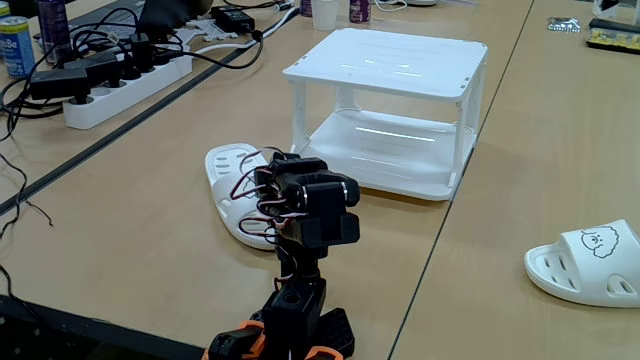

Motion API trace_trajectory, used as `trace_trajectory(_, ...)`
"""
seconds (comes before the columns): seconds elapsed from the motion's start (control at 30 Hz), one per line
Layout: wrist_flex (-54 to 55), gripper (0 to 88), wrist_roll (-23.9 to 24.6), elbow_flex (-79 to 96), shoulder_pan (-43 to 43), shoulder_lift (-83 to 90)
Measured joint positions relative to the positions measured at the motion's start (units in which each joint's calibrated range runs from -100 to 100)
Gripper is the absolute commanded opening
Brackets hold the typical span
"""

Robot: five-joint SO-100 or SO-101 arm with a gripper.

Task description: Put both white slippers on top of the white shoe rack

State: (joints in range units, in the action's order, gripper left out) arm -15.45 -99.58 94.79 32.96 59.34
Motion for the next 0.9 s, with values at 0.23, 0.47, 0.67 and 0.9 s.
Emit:
trace_trajectory(0.23, 6.87, 22.3, 0.00, 0.00, 0.00, -1.57)
trace_trajectory(0.47, 15.54, 22.3, 0.00, 0.00, 0.00, -9.65)
trace_trajectory(0.67, 24.21, 22.2, 0.00, 0.00, 0.00, -17.48)
trace_trajectory(0.9, 26.87, 21.6, 0.00, 0.00, 0.00, -19.46)
